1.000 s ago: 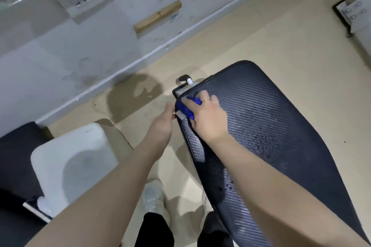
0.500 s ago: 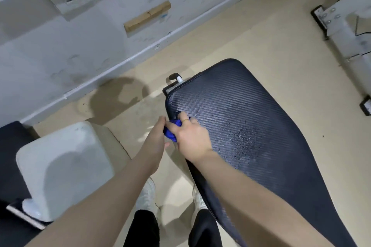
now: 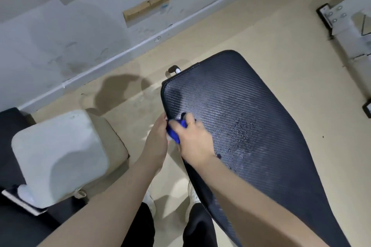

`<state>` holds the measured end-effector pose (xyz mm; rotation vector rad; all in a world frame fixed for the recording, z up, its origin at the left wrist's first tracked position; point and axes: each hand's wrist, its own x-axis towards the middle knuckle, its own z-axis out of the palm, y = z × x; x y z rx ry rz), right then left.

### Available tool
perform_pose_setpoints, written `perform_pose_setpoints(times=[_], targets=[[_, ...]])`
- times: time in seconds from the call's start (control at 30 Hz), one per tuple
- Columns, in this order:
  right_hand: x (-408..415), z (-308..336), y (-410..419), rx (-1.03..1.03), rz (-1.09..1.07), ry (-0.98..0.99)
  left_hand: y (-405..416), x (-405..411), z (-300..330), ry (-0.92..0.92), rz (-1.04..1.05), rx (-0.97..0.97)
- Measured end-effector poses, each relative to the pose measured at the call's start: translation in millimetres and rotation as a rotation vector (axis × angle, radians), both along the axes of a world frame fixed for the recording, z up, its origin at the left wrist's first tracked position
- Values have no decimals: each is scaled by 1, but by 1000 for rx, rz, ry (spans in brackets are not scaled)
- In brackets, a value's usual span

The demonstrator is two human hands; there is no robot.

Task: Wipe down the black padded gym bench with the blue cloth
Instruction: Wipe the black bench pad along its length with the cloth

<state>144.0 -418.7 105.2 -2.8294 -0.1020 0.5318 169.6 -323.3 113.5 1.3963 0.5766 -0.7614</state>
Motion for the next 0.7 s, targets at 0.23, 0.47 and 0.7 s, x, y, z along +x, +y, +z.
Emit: perform_pose_setpoints(times=[0.23,0.47,0.7], targets=[[61,-8,-51,-104,-138,-77,-11,-5,-5,-66,10,35],[15,-8,-39,11,36,-67,-9,-25,0,138,194,7],[-56,3,-51,-30,587,88,-16,-40,20,191,42,33]])
